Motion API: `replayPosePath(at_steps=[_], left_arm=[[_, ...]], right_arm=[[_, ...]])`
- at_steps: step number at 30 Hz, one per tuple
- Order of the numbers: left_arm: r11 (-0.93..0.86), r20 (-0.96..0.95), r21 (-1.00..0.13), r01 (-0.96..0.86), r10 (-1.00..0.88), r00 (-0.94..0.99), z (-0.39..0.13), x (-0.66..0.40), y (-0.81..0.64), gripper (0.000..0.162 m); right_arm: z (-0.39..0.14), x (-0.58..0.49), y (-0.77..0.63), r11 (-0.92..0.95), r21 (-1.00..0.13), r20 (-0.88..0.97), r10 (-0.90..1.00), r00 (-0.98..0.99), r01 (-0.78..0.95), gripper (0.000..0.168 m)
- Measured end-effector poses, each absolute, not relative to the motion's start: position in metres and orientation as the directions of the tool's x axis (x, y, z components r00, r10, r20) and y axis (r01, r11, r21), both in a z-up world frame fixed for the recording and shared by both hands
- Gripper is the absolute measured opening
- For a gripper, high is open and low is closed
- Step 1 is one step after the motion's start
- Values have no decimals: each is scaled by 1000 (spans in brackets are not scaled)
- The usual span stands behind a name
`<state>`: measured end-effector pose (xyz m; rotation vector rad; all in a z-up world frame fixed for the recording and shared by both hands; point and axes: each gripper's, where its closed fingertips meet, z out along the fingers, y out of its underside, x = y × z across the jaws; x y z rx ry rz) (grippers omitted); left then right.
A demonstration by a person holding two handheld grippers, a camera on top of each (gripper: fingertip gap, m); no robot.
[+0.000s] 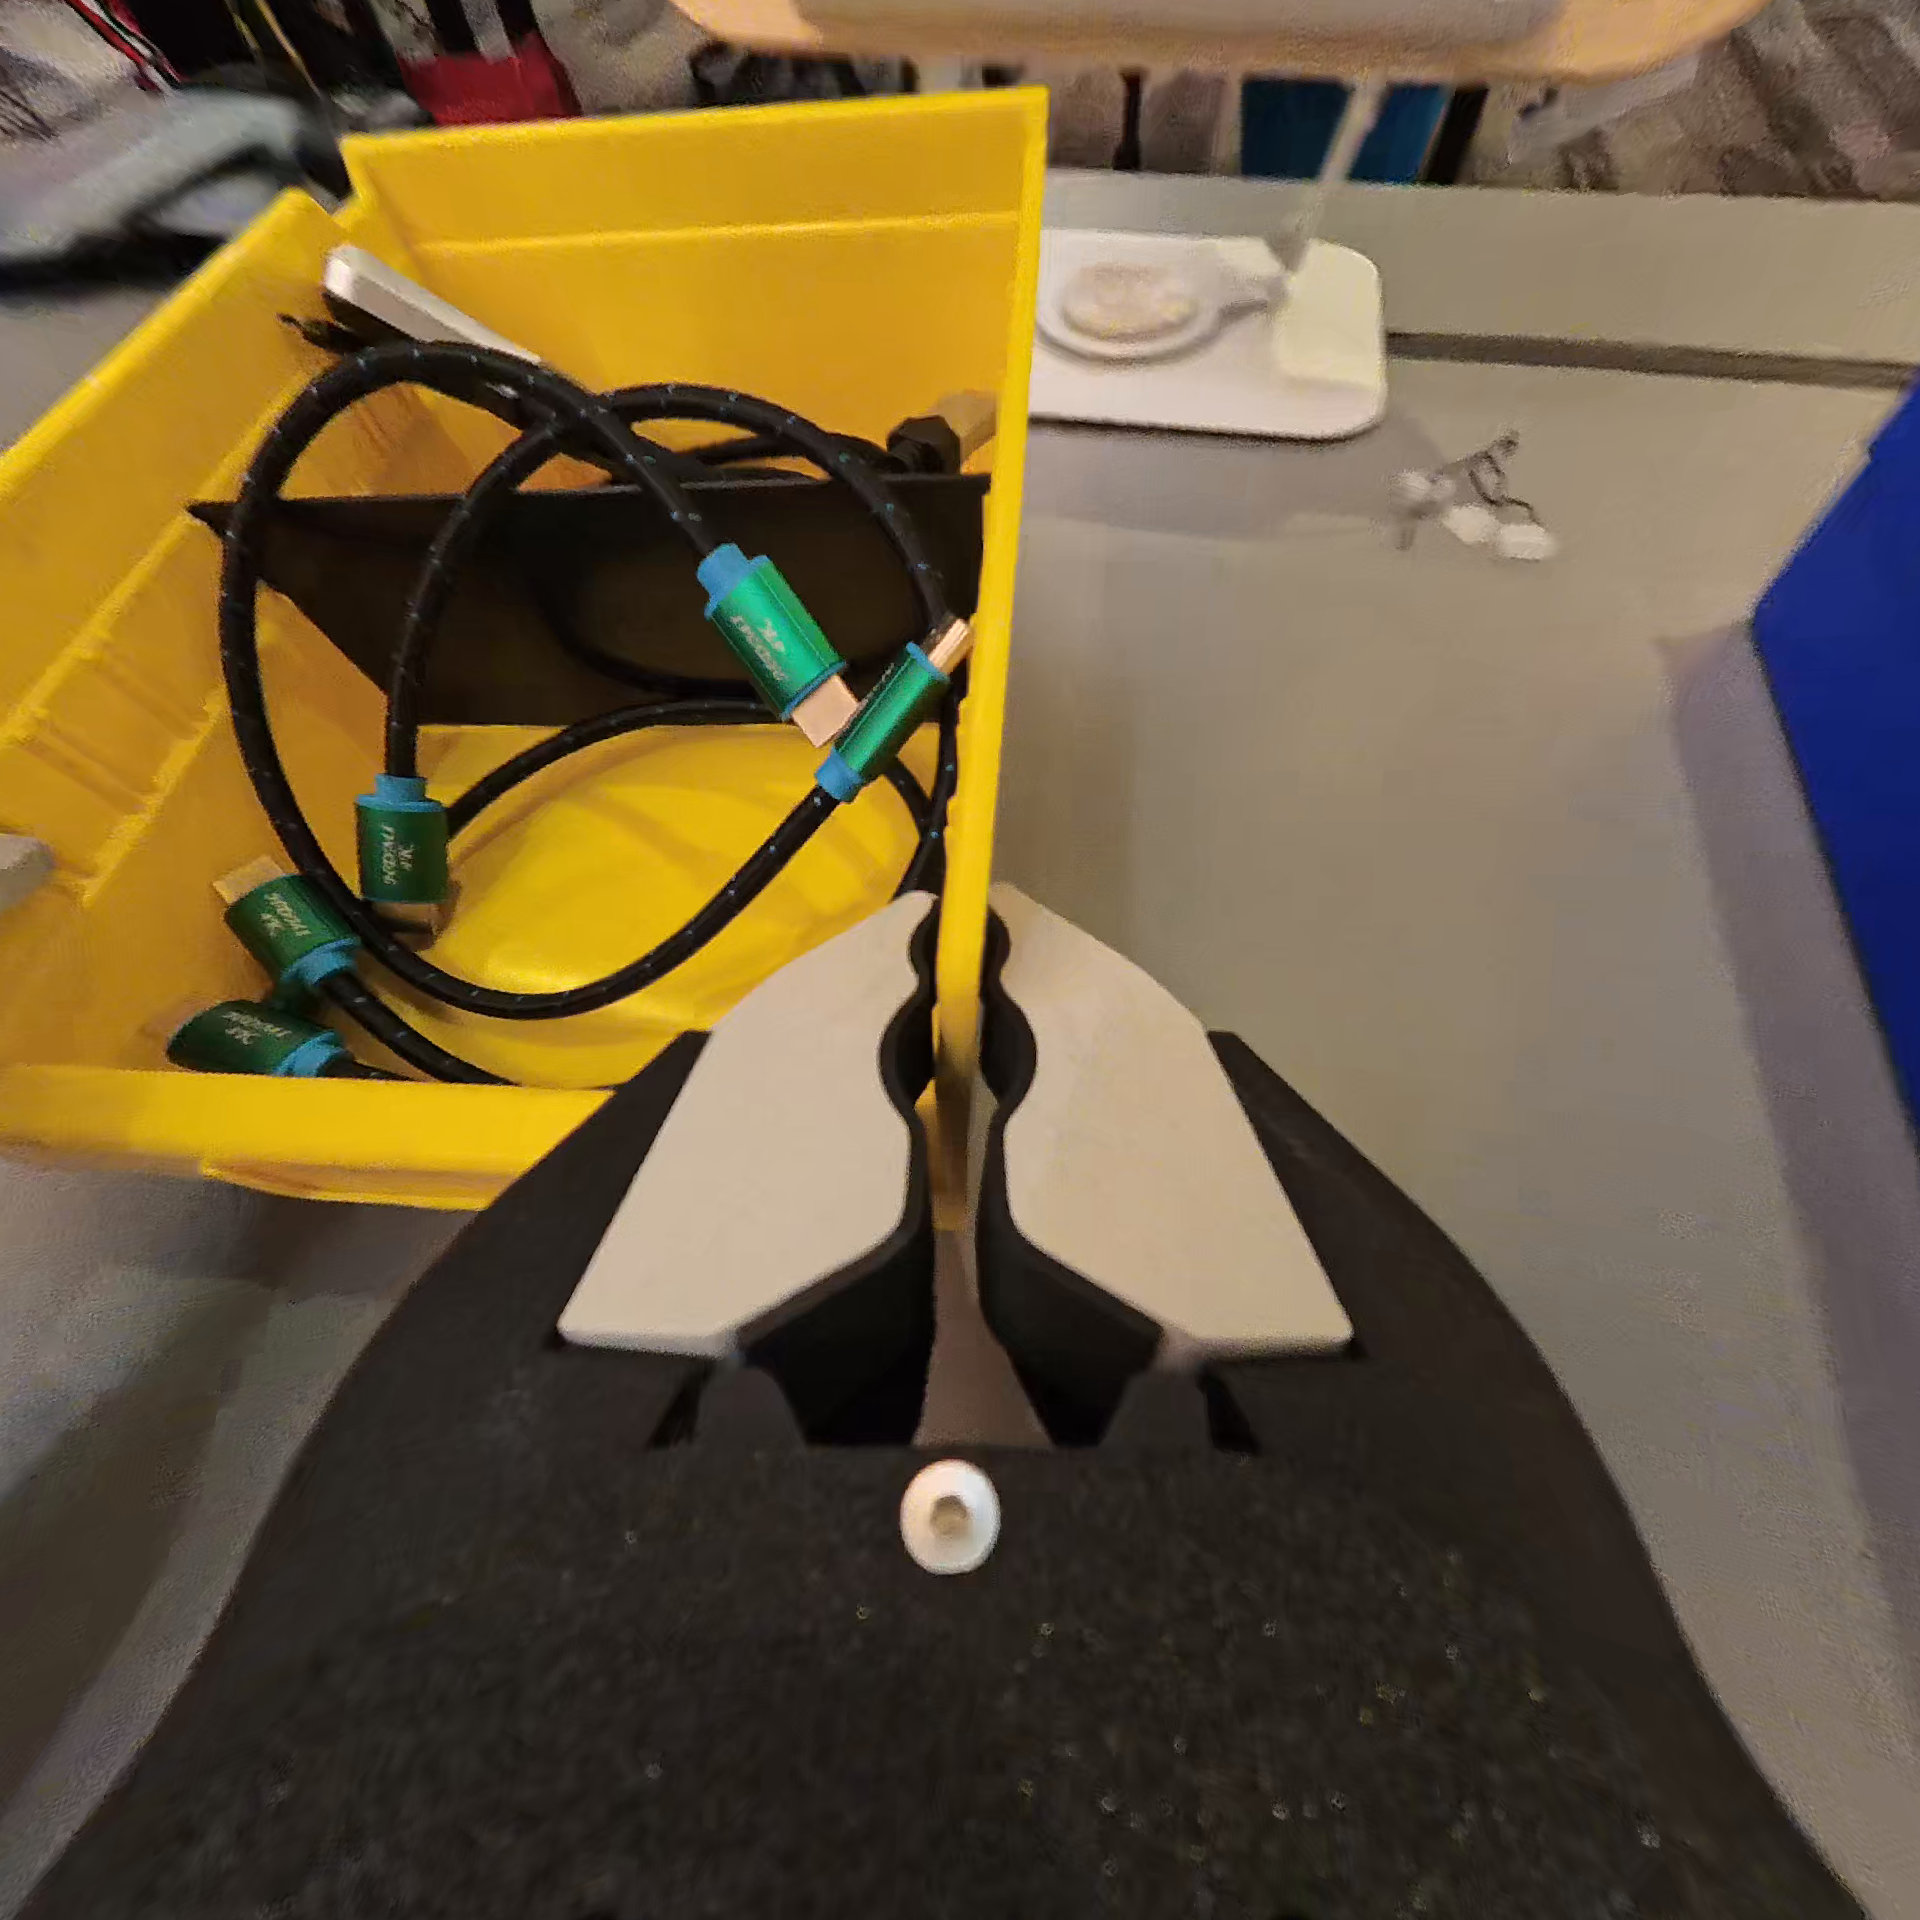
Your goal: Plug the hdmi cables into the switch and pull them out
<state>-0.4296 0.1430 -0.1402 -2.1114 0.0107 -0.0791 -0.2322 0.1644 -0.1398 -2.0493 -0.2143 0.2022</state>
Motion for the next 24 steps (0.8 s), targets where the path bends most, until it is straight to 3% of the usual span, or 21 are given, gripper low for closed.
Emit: replayPosePath(at_steps=[6,14,17,19,24], left_arm=[[-495,-5,-868,-28,-48,999,-125,-551,153,5],[-531,6,-847,-9,-27,1000,-145,-629,170,5],[-510,84,-857,76,7,996,-143,-635,170,7],[-458,155,-876,154,36,987,-133,-639,170,27],[-334,158,-924,185,107,982,-99,-654,151,30]], right_arm=[[-120,-351,166,-382,-922,-44,255,966,59,3],[-149,-433,168,-426,-904,-66,179,982,17,4],[-148,-446,160,-353,-931,-25,319,947,95,12],[-144,-450,150,-328,-927,16,449,893,181,26],[-123,-419,118,-307,-903,7,688,725,300,42]])
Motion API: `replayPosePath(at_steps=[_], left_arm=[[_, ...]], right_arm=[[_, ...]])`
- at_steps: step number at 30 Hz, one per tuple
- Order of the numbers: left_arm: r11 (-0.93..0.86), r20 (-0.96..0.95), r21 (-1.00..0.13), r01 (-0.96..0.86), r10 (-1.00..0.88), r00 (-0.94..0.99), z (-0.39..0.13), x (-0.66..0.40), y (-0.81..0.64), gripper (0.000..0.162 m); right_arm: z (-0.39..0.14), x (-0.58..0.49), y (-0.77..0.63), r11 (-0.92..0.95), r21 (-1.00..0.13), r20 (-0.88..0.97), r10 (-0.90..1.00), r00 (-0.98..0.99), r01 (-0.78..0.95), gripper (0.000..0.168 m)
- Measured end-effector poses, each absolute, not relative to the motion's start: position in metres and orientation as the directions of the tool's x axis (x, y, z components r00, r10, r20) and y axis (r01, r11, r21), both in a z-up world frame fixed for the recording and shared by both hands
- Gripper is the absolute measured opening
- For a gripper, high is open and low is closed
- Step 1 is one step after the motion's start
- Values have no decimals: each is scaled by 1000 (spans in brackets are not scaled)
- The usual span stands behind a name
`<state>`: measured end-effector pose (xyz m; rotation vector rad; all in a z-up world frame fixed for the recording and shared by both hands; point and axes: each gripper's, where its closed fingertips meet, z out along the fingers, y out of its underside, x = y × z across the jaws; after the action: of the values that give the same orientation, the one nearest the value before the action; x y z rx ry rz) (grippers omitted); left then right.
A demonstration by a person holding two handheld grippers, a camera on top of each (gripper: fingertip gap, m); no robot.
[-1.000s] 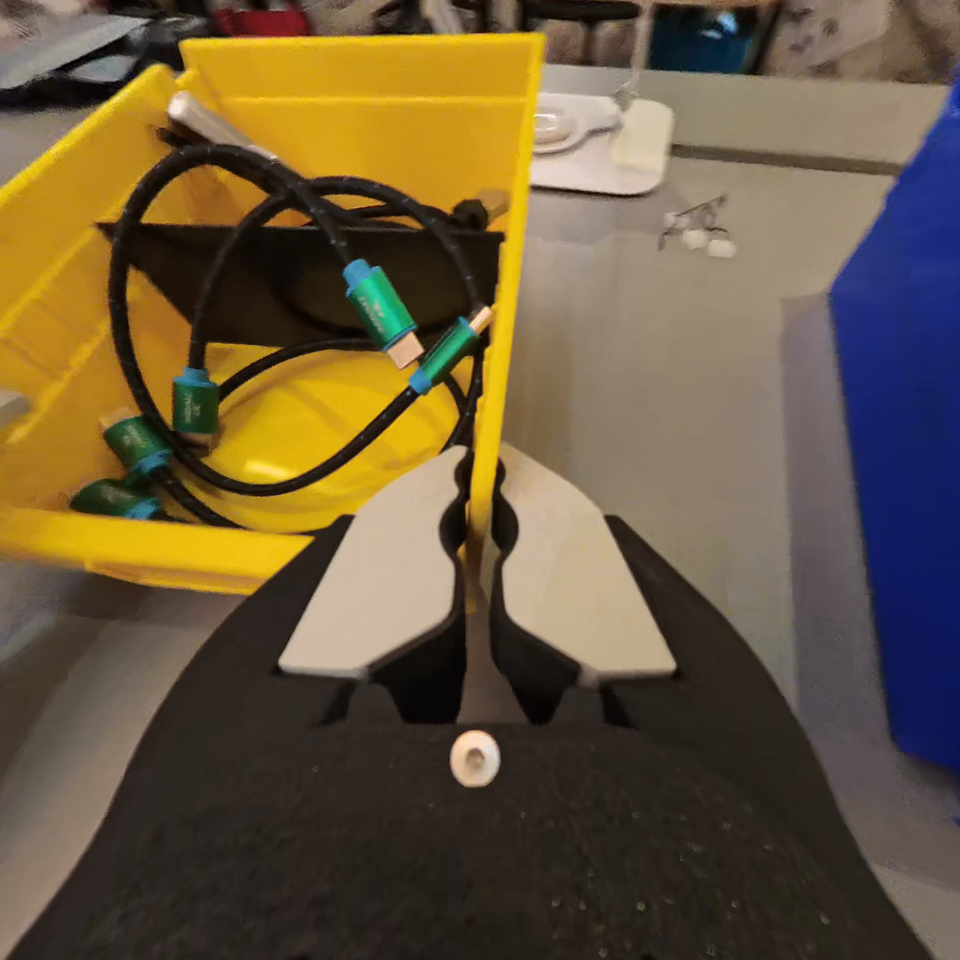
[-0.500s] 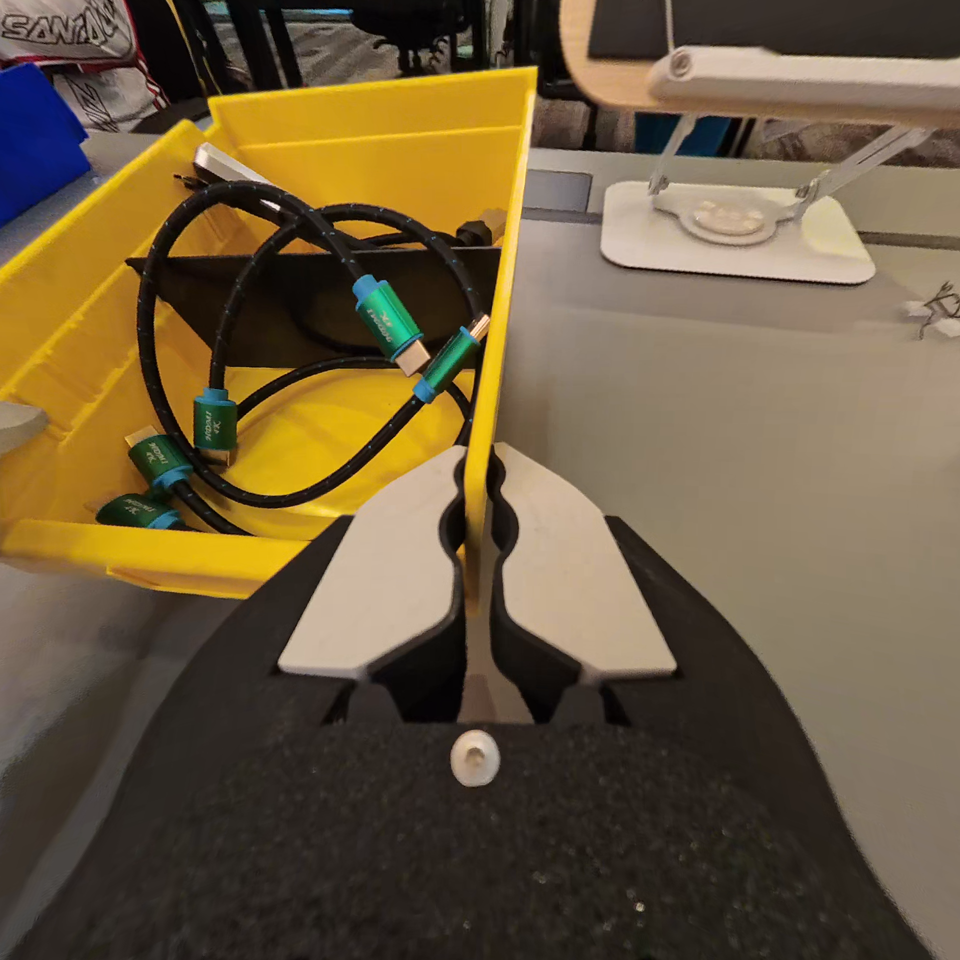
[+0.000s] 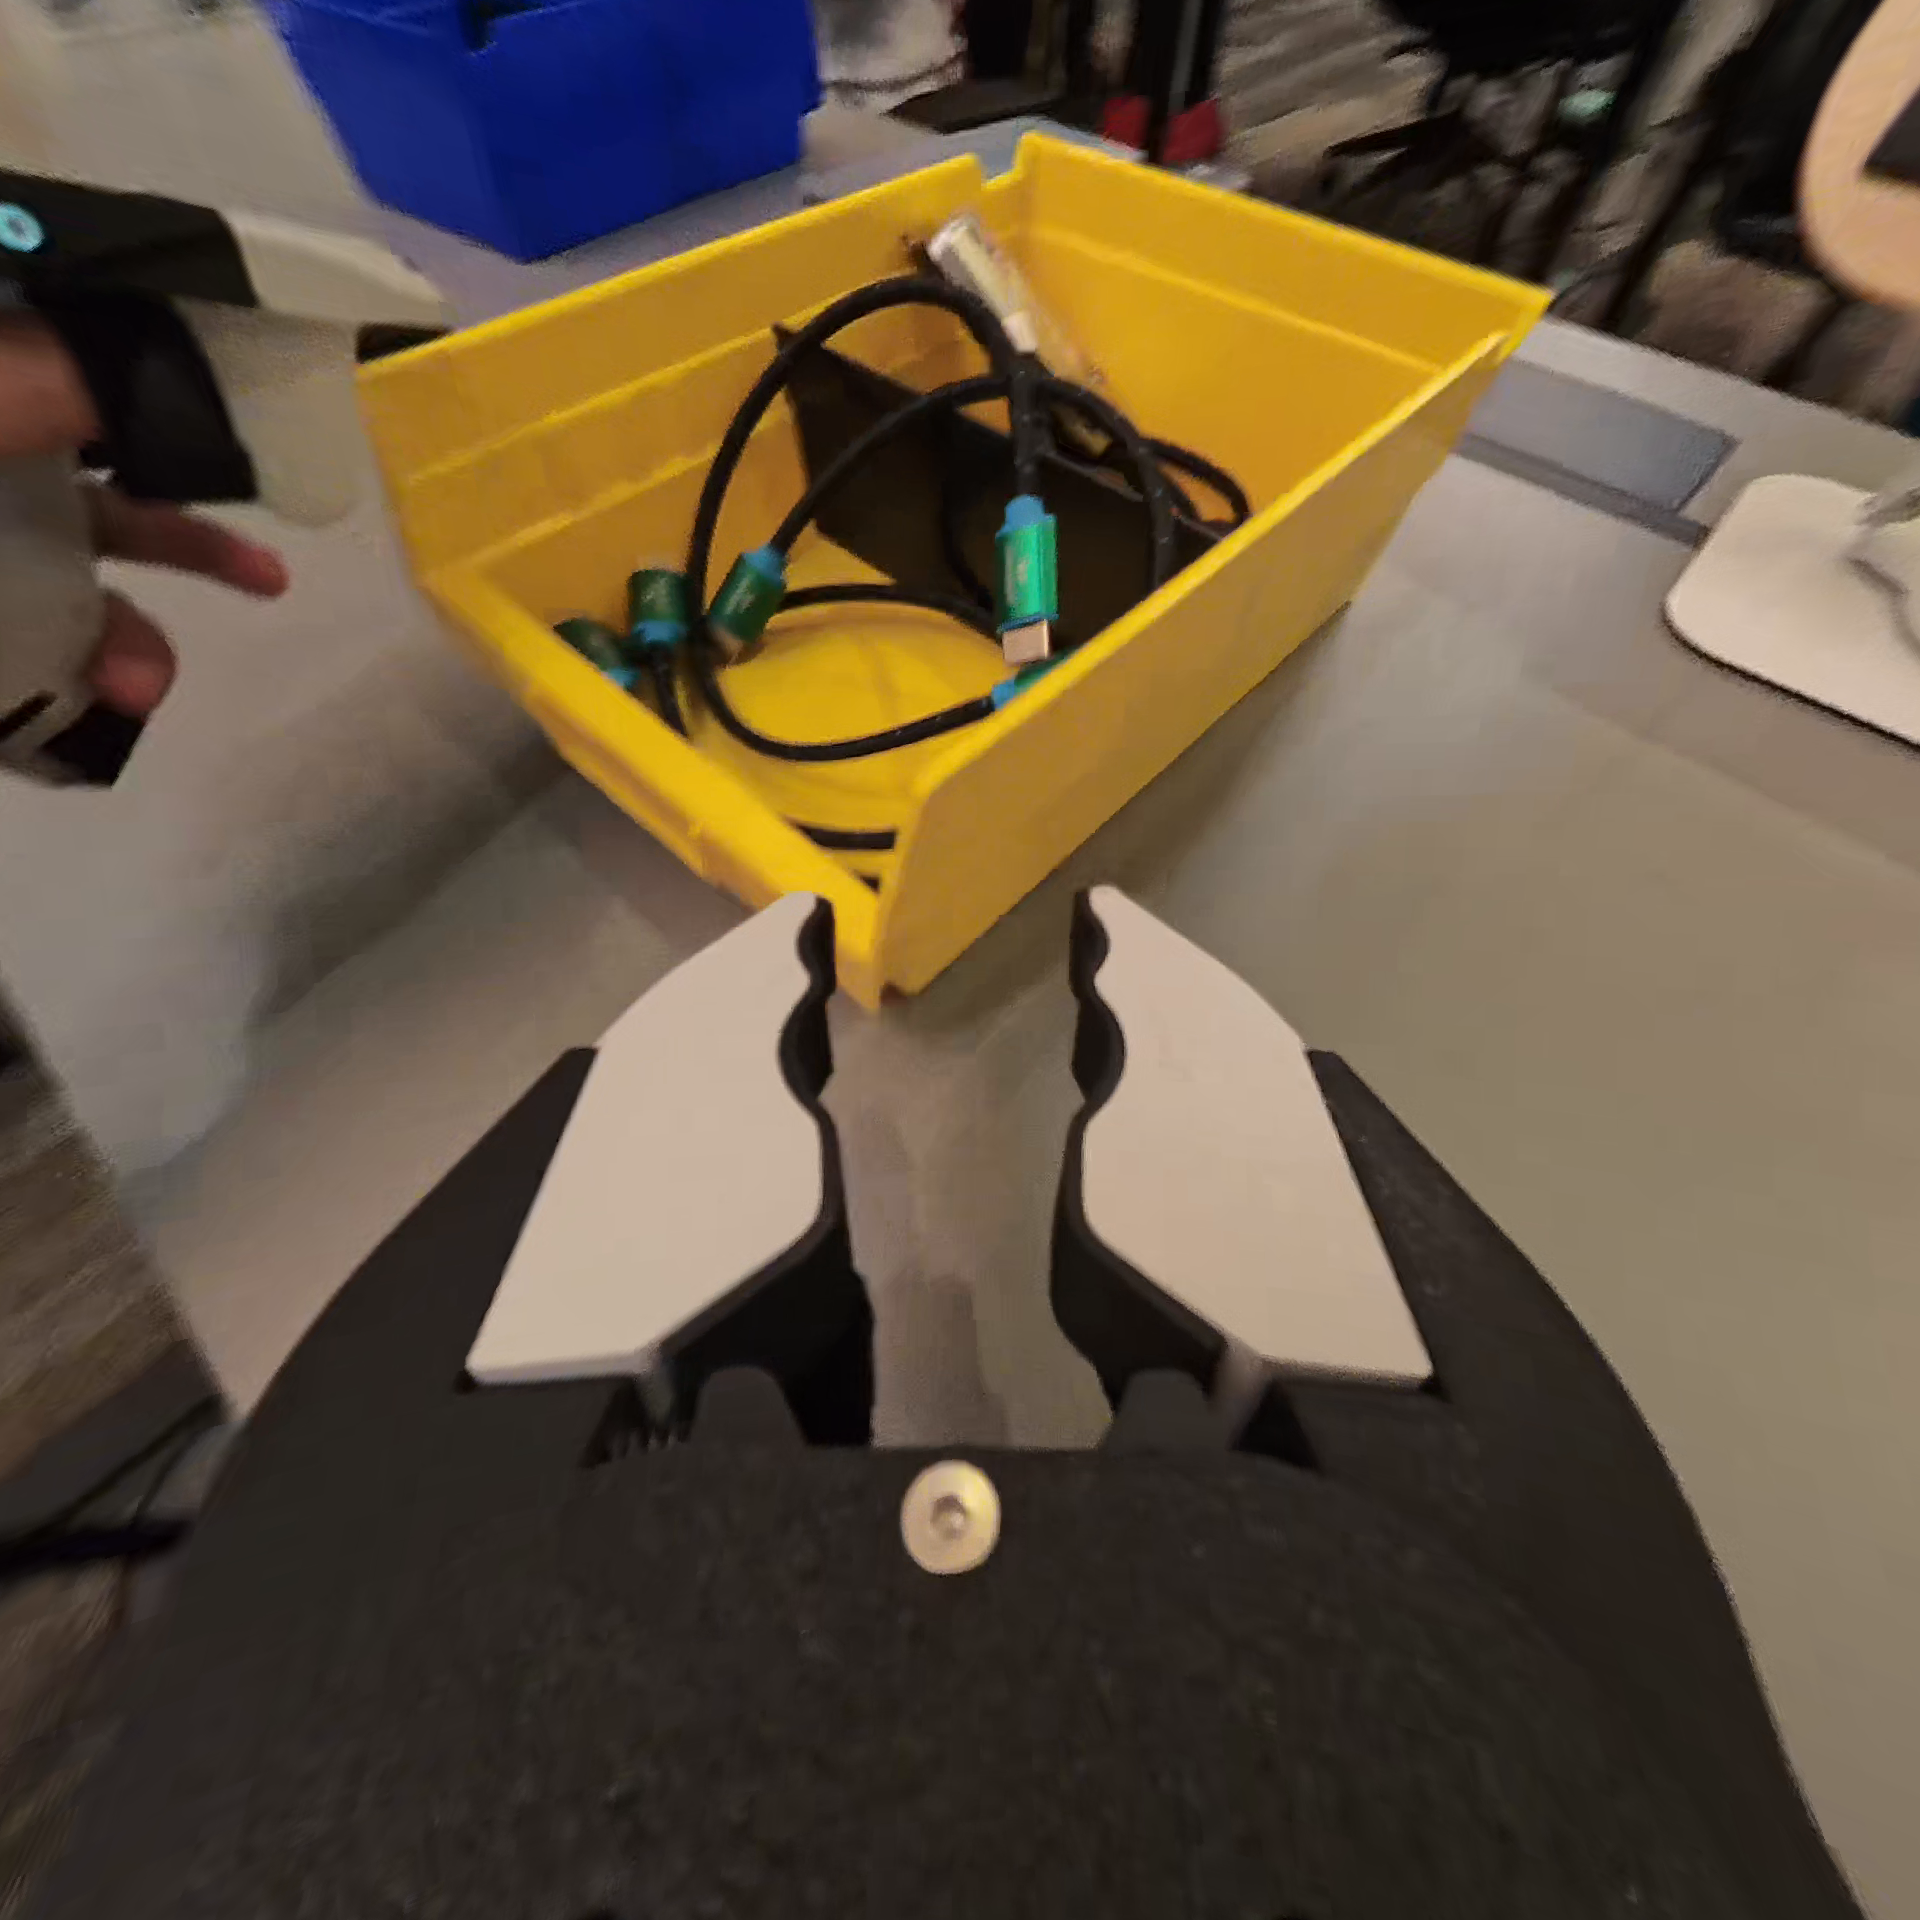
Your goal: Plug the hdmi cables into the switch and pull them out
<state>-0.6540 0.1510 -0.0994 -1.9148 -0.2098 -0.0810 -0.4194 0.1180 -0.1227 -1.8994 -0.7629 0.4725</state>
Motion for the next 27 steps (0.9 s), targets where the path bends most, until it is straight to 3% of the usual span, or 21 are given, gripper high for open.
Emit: replayPosePath(at_steps=[4,9,13,16,18,21,27], left_arm=[[-246,135,-957,152,86,987,-82,-640,128,31],[-196,242,-956,219,-104,965,-72,-573,110,30],[-271,317,-928,255,-214,924,-95,-516,90,26],[-303,233,-939,161,-220,947,-106,-492,82,28],[-307,136,-950,62,-226,965,-108,-483,83,28],[-336,2,-938,-82,-242,970,-116,-474,85,10],[-407,73,-909,-89,-365,928,-139,-447,92,26]], right_arm=[[-108,-338,109,-263,-910,31,728,685,321,49],[-123,-200,98,-245,-914,102,634,766,324,49],[-132,-98,80,-299,-937,2,513,858,180,46],[-112,-41,83,-259,-961,-20,406,914,94,45],[-105,-14,86,-221,-973,-7,344,939,73,43],[-112,-3,90,-229,-972,-30,328,944,49,43],[-117,-24,99,-252,-968,-94,394,914,9,44]])
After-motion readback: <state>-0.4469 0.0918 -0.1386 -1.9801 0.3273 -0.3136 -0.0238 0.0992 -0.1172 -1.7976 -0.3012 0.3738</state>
